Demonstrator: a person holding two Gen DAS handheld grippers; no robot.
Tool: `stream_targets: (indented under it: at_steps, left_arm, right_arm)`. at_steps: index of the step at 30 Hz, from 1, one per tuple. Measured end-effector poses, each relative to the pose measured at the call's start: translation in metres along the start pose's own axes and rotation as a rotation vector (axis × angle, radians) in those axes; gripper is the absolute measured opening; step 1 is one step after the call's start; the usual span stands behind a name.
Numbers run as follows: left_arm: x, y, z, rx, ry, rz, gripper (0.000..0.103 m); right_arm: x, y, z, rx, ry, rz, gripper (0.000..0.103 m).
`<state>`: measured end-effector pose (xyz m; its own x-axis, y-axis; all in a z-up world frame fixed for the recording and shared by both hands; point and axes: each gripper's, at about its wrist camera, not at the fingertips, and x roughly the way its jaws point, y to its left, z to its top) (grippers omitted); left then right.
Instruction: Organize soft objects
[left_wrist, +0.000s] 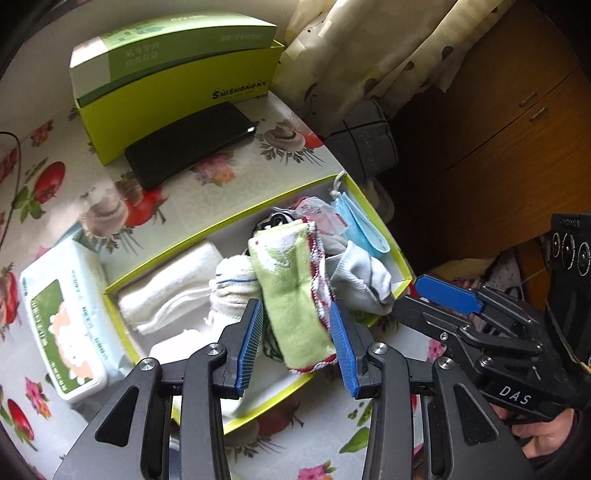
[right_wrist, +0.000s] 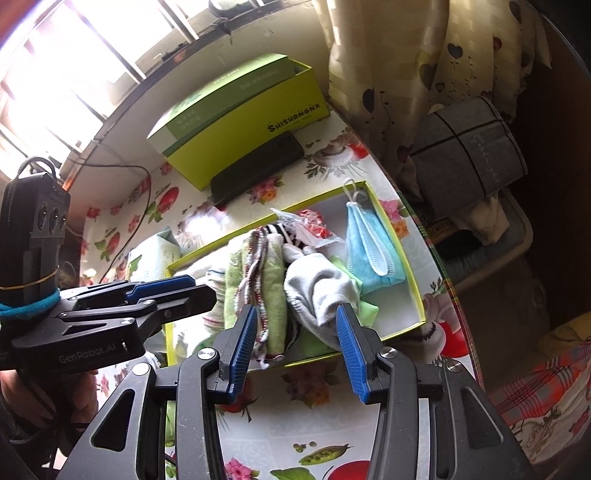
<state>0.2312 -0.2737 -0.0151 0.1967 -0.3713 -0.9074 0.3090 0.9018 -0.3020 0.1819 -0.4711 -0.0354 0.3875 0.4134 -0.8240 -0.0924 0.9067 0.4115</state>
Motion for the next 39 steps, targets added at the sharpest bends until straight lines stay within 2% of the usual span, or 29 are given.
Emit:
stream_targets:
  at_steps: [13,17,25,31,39]
  left_arm:
    - [-0.045,0.013,-0.028,0.001,-0.065,0.108,0.039]
    - [-0.058,0.019,-0.041,0.002,-0.082,0.140,0.039]
    - [-0.076,0.029,-0.066,-0.014,-0.099,0.169,0.039]
    - [-0.084,0.036,-0.080,-0.037,-0.107,0.190,0.039]
    - [-0.093,0.043,-0.097,-0.044,-0.117,0.208,0.039]
  right_arm:
    - [-0.007,0.052,-0.015,-0.093,0.034,0.001,0.044]
    - [-0.009,0.067,-0.021,-0.119,0.038,-0.031,0.044]
    - [-0.013,0.094,-0.036,-0.177,0.043,-0.075,0.044]
    - [-0.018,0.110,-0.047,-0.208,0.042,-0.094,0.050]
    - [-0.021,0.128,-0.061,-0.229,0.042,-0.111,0.053]
